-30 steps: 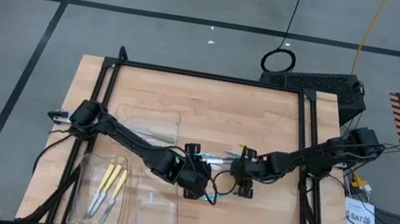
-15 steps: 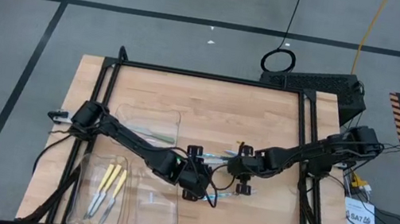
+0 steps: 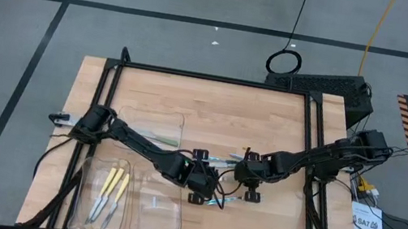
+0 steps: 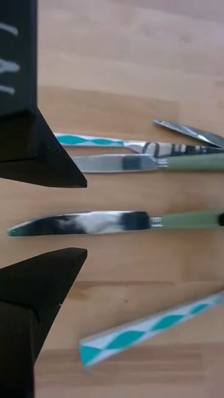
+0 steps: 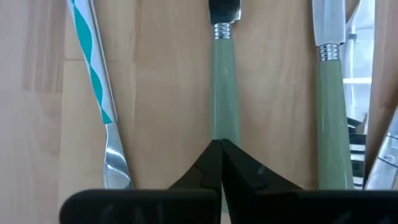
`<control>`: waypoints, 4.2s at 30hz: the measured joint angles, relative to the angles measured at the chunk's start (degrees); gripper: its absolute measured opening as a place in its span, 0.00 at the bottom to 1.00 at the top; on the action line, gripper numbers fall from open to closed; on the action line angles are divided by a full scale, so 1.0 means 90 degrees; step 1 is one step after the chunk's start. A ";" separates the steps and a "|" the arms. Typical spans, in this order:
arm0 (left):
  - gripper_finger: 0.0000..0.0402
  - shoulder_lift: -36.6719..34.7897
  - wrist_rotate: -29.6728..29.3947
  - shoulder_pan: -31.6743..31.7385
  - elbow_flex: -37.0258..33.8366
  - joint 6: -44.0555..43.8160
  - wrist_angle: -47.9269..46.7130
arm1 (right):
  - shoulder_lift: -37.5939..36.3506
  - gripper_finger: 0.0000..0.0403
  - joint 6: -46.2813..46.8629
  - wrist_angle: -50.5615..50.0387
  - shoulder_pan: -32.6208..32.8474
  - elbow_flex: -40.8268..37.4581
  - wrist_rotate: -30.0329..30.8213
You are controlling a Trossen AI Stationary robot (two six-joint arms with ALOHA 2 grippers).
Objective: Sort silverware by color (type)
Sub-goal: Put the bottom green table knife into the top transparent bin
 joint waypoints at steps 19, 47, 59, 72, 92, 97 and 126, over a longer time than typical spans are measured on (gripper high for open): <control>0.44 0.0041 0.0187 -0.0028 0.0003 -0.0150 0.0088 | -0.0481 0.12 0.0389 -0.0826 0.0622 0.0414 0.1387; 0.44 0.0041 0.0187 -0.0039 0.0003 -0.0100 0.0193 | -0.0080 0.20 0.0314 -0.0690 0.0262 0.0185 0.0995; 0.44 0.0038 0.0187 -0.0039 0.0003 -0.0085 0.0193 | -0.0080 0.05 -0.0070 -0.0671 0.0259 0.0172 0.1025; 0.44 0.0050 0.0032 0.0151 0.0003 0.0365 0.0217 | -0.0090 0.05 -0.0131 -0.0715 0.0259 0.0165 0.1049; 0.44 0.0498 -0.0029 0.0404 -0.0001 0.0719 0.0422 | -0.0109 0.04 -0.0170 -0.0764 0.0254 0.0180 0.1029; 0.44 0.0497 -0.0037 0.0437 0.0001 0.0698 0.0421 | -0.0108 0.04 -0.0170 -0.0753 0.0254 0.0180 0.1025; 0.26 0.0859 -0.0119 0.0532 0.0003 0.0868 0.0399 | -0.0109 0.04 -0.0168 -0.0720 0.0254 0.0180 0.1025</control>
